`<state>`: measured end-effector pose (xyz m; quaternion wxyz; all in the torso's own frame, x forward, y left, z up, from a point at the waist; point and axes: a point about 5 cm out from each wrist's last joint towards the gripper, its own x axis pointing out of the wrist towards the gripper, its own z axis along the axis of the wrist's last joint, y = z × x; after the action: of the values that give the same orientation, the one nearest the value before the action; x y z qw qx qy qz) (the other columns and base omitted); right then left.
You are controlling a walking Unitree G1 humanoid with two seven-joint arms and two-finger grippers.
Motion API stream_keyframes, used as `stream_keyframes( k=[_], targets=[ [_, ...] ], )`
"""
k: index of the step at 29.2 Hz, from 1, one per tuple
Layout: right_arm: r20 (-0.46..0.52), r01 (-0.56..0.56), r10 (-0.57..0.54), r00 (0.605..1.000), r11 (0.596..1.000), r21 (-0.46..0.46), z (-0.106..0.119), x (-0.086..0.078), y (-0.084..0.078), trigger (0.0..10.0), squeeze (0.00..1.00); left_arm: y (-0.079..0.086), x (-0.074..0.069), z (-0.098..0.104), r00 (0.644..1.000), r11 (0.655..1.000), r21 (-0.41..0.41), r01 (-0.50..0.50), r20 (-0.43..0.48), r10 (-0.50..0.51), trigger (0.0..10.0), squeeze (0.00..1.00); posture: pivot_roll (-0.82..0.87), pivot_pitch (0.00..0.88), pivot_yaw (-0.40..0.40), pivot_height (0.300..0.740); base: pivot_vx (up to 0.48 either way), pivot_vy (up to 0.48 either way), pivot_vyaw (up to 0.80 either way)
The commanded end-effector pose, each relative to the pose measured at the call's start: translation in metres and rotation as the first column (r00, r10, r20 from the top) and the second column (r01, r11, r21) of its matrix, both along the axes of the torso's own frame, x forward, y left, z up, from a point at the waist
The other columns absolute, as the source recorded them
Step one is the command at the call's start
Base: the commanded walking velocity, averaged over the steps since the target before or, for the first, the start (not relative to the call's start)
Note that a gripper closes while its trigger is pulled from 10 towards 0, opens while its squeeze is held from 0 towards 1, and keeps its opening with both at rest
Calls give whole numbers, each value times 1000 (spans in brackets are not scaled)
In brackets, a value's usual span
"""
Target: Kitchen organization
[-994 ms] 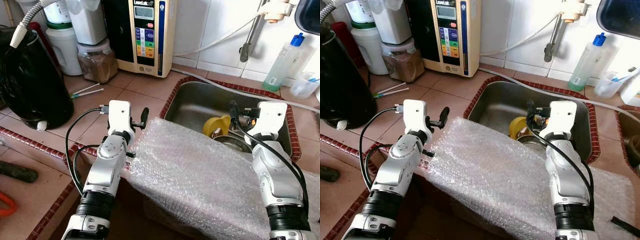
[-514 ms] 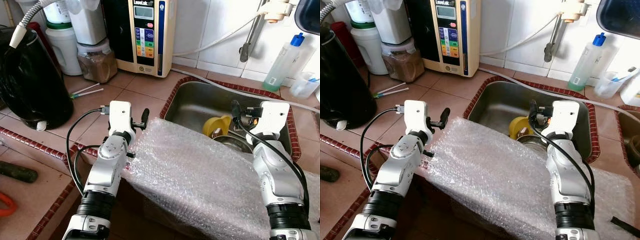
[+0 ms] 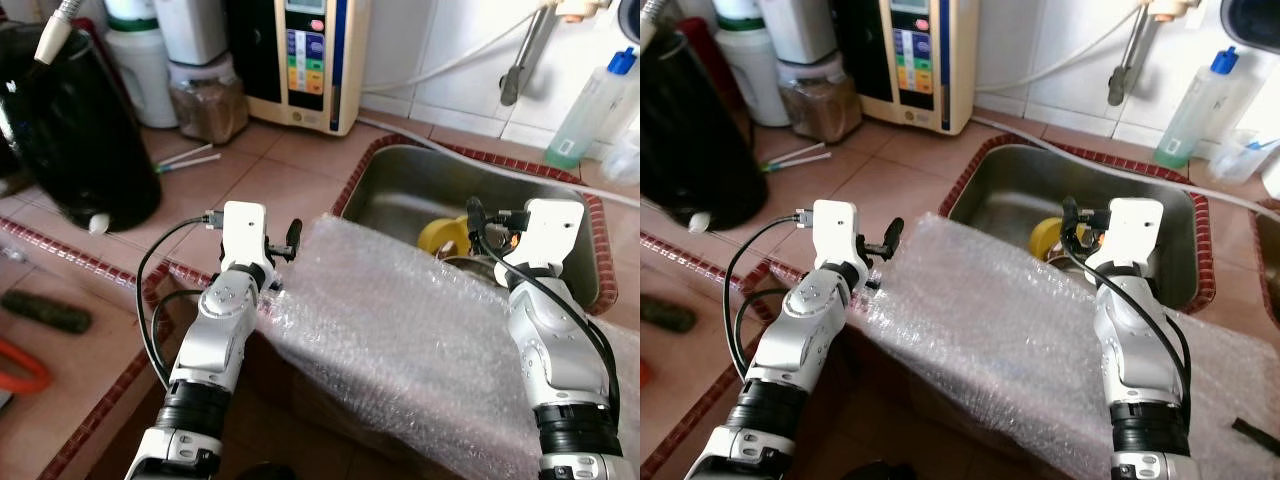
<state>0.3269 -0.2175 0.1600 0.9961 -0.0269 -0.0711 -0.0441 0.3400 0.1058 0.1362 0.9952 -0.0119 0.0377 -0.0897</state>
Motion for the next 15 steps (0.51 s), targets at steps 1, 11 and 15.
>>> stream_keyframes(
  k=[1, 11, 15],
  targets=[
    [-7, 9, -9, 1000, 1000, 9, 0, 1, -3, 10000, 0, -2, 1, 1, 1000, 1000, 4, 6, -3, -6, 10000, 0, -44, 0, 22, 740, -244, 0, 0],
    [5, 1, -2, 1000, 1000, 15, 5, 4, 0, 10000, 0, -1, 3, 3, 1000, 1000, 8, 7, 0, -7, 10000, 0, -46, 0, 28, 740, -247, 0, 0],
    [5, 3, -3, 1000, 1000, 14, 5, 5, 0, 10000, 0, -1, 4, 4, 1000, 1000, 4, 9, 0, -9, 10000, 0, -44, 0, 28, 740, -244, 0, 0]
  ],
)
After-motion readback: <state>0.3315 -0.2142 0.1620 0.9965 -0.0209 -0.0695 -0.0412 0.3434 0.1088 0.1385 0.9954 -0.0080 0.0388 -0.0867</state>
